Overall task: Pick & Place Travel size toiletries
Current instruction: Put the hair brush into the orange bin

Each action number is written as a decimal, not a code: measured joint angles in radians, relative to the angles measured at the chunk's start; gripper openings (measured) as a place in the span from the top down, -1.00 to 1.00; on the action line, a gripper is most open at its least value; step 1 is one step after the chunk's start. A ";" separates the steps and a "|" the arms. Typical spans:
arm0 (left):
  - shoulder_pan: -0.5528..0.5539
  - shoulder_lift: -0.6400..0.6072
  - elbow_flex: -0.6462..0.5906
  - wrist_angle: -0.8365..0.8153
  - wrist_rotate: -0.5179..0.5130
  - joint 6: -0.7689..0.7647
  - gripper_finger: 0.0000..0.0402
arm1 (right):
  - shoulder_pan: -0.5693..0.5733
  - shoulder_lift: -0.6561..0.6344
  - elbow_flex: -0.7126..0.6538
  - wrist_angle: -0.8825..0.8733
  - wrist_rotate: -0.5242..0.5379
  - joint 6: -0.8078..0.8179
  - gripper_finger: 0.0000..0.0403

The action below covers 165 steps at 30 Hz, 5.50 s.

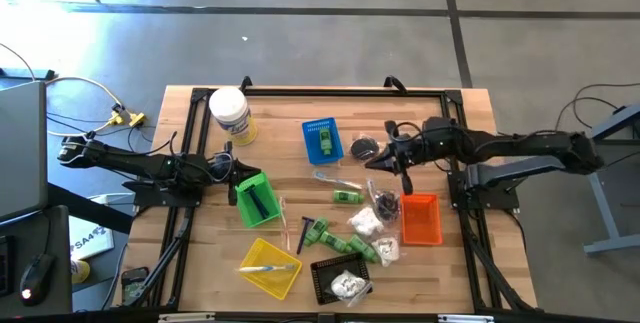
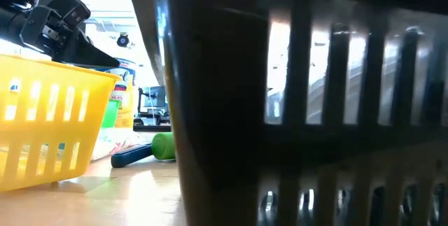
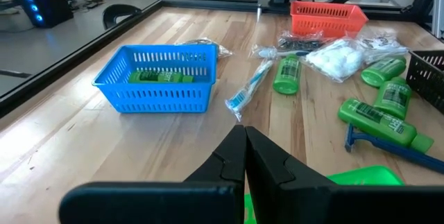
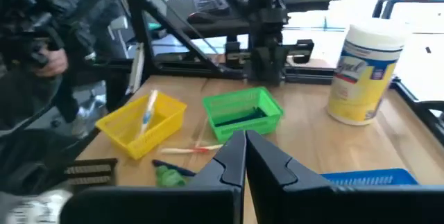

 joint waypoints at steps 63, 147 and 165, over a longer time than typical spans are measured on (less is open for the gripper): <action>0.000 0.618 0.341 0.006 -0.050 -0.061 1.00 | -0.127 0.121 -0.003 -0.774 0.041 0.115 0.74; 0.000 0.669 0.340 0.012 0.006 -0.051 1.00 | 0.028 0.602 0.497 -0.695 0.015 0.010 0.98; 0.000 0.669 0.340 0.003 0.005 -0.065 1.00 | 0.129 0.557 0.497 -0.452 0.061 -0.015 0.98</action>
